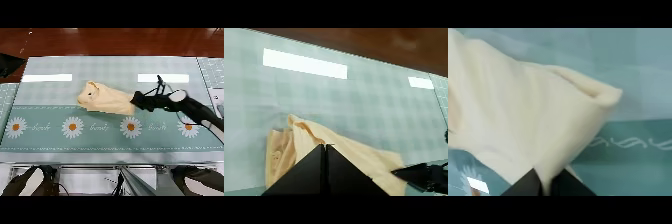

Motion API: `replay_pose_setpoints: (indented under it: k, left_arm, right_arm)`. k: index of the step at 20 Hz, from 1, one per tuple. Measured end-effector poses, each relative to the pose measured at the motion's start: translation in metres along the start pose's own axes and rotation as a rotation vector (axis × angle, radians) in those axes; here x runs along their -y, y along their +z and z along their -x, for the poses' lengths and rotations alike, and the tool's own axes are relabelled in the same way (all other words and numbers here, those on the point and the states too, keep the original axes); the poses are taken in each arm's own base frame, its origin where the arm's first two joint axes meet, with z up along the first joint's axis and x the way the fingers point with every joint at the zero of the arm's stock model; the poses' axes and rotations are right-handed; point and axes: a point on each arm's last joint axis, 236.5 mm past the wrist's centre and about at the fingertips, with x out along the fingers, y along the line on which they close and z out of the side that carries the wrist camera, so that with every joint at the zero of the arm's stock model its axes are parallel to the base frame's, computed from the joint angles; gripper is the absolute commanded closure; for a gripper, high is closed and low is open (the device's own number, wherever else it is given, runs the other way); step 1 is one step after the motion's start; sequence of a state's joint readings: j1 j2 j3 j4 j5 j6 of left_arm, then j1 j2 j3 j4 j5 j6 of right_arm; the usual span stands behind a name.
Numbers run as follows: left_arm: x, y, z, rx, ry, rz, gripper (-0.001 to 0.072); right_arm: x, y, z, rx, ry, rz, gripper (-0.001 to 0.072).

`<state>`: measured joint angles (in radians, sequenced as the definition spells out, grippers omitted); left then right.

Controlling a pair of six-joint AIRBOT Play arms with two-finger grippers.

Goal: Fold the shirts.

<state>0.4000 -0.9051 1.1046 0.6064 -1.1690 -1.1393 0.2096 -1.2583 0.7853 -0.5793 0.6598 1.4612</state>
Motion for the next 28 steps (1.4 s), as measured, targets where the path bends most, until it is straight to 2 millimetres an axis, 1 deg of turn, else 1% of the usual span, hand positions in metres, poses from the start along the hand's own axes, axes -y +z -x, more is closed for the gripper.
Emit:
replay_pose_setpoints:
  k: [2, 3, 4, 5, 6, 7, 8, 10, 11, 13, 15, 17, 19, 22, 24, 28]
  left_arm:
    - [-0.003, -0.006, -0.012, -0.034, -0.013, 0.016, 0.0687]
    - [-0.005, -0.008, -0.019, -0.045, -0.017, 0.023, 0.0687]
    - [-0.007, -0.010, -0.027, -0.058, -0.022, 0.030, 0.0687]
    - [-0.008, -0.013, -0.034, -0.072, -0.027, 0.036, 0.0687]
    - [-0.010, -0.014, -0.042, -0.078, -0.029, 0.041, 0.0687]
    - [-0.011, -0.017, -0.049, -0.091, -0.033, 0.046, 0.0687]
    - [-0.012, -0.018, -0.056, -0.098, -0.036, 0.047, 0.0687]
    - [-0.014, -0.024, -0.069, -0.122, -0.042, 0.049, 0.0687]
    - [-0.016, -0.028, -0.076, -0.135, -0.045, 0.051, 0.0687]
    - [-0.020, -0.034, -0.086, -0.159, -0.047, 0.051, 0.0687]
    - [-0.024, -0.039, -0.093, -0.176, -0.046, 0.050, 0.0687]
    - [-0.027, -0.042, -0.097, -0.184, -0.046, 0.036, 0.0687]
    - [-0.029, -0.044, -0.100, -0.191, -0.046, 0.021, 0.0687]
    - [-0.031, -0.046, -0.102, -0.198, -0.047, 0.013, 0.0687]
    - [-0.032, -0.047, -0.104, -0.201, -0.046, 0.009, 0.0687]
    - [-0.033, -0.047, -0.104, -0.203, -0.047, -0.004, 0.0687]
  right_arm:
    - [0.001, 0.034, 0.050, 0.097, 0.015, -0.014, 0.0674]
    - [0.008, 0.048, 0.077, 0.145, 0.004, -0.028, 0.0674]
    - [0.022, 0.061, 0.107, 0.194, -0.025, -0.046, 0.0674]
    - [0.039, 0.069, 0.138, 0.240, -0.069, -0.068, 0.0674]
    - [0.059, 0.073, 0.166, 0.278, -0.121, -0.092, 0.0674]
    - [0.083, 0.073, 0.195, 0.311, -0.187, -0.127, 0.0674]
    - [0.104, 0.069, 0.222, 0.339, -0.249, -0.168, 0.0674]
    - [0.149, 0.051, 0.271, 0.385, -0.388, -0.267, 0.0674]
    - [0.169, 0.039, 0.295, 0.406, -0.459, -0.323, 0.0674]
    - [0.204, 0.009, 0.335, 0.437, -0.594, -0.441, 0.0674]
    - [0.230, -0.022, 0.368, 0.458, -0.719, -0.552, 0.0674]
    - [0.248, -0.052, 0.394, 0.459, -0.822, -0.640, 0.0674]
    - [0.258, -0.076, 0.410, 0.441, -0.899, -0.701, 0.0674]
    - [0.270, -0.115, 0.433, 0.365, -1.045, -0.773, 0.0673]
    - [0.273, -0.137, 0.446, 0.319, -1.124, -0.818, 0.0673]
    - [0.272, -0.167, 0.461, 0.240, -1.220, -0.888, 0.0673]
